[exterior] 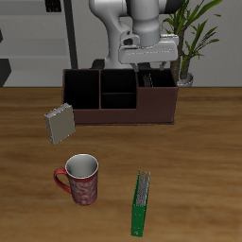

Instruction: Place the black book into the back desk caddy's right compartment

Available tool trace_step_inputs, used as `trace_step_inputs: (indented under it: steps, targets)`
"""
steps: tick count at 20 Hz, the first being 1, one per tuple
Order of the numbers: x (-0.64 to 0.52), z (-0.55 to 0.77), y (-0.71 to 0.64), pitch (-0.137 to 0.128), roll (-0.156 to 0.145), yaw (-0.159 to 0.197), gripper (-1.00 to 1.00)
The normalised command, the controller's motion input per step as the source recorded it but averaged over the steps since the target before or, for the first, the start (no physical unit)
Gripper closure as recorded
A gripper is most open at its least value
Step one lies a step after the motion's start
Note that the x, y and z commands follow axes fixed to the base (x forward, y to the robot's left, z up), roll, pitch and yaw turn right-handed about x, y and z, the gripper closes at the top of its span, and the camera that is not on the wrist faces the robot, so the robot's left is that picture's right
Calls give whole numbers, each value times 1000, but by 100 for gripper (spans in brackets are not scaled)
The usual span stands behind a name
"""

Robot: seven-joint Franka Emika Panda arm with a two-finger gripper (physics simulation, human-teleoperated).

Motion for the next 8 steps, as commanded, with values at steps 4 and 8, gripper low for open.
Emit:
trace_step_inputs:
  steps: [4,8]
  targets:
    - [-9,57,14,-10,-3,3,-100]
    - [-20,146,-6,-21,-1,5,-100]
